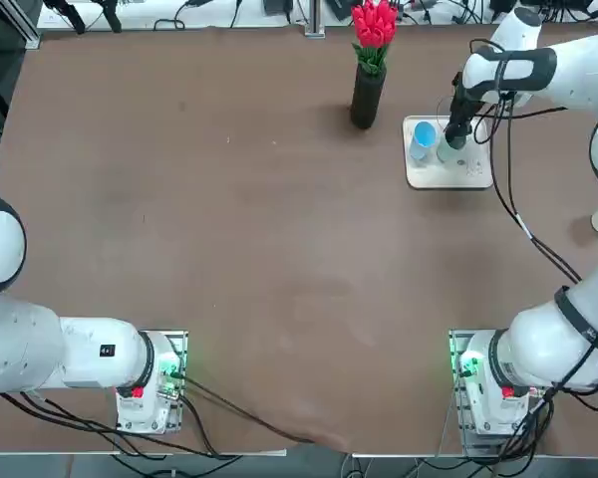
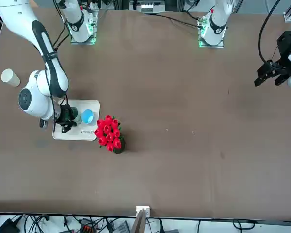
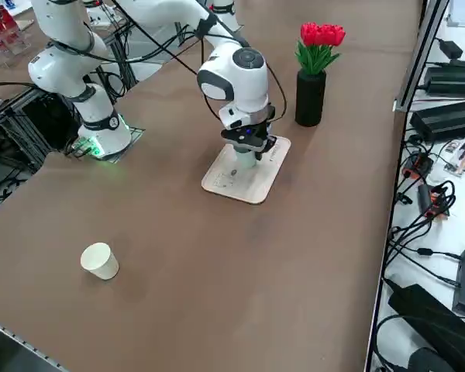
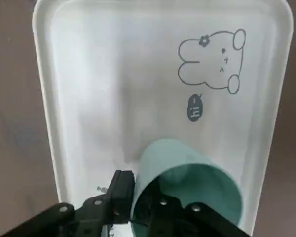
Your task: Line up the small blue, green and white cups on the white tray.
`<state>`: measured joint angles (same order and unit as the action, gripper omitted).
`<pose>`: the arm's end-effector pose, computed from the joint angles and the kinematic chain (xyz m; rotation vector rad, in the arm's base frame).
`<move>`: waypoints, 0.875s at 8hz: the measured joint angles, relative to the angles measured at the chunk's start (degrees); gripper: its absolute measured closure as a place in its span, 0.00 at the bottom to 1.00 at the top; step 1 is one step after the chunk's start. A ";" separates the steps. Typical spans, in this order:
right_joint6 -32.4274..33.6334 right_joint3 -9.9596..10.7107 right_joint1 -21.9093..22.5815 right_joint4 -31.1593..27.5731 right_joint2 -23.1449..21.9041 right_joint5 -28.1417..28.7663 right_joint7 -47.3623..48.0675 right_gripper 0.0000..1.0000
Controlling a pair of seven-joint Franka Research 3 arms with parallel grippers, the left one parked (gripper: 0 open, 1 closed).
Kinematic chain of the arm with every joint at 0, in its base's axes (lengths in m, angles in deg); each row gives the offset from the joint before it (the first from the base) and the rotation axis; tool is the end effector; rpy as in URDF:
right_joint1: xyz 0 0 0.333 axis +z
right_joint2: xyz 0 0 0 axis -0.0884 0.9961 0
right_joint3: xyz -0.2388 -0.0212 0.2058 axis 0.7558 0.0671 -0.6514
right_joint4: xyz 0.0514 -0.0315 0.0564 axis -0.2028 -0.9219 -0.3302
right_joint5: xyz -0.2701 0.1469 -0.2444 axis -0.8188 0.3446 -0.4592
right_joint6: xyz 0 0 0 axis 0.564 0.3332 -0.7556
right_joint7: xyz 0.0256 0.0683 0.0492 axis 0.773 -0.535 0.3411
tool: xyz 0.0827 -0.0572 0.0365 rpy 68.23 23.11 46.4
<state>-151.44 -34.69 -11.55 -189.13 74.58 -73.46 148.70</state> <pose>0.5942 0.0241 0.2251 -2.1557 2.1903 0.2130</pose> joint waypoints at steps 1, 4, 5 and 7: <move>-0.06 0.06 -0.01 -0.02 0.00 -0.03 0.00 0.86; -0.24 0.18 -0.02 0.09 -0.32 -0.07 0.00 0.37; -0.03 0.18 -0.01 0.31 -0.99 -0.13 0.00 0.19; 5.19 0.19 -0.03 1.53 -3.88 -0.53 -0.43 0.00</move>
<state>-146.25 -34.50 -11.58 -187.59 70.70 -73.98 148.27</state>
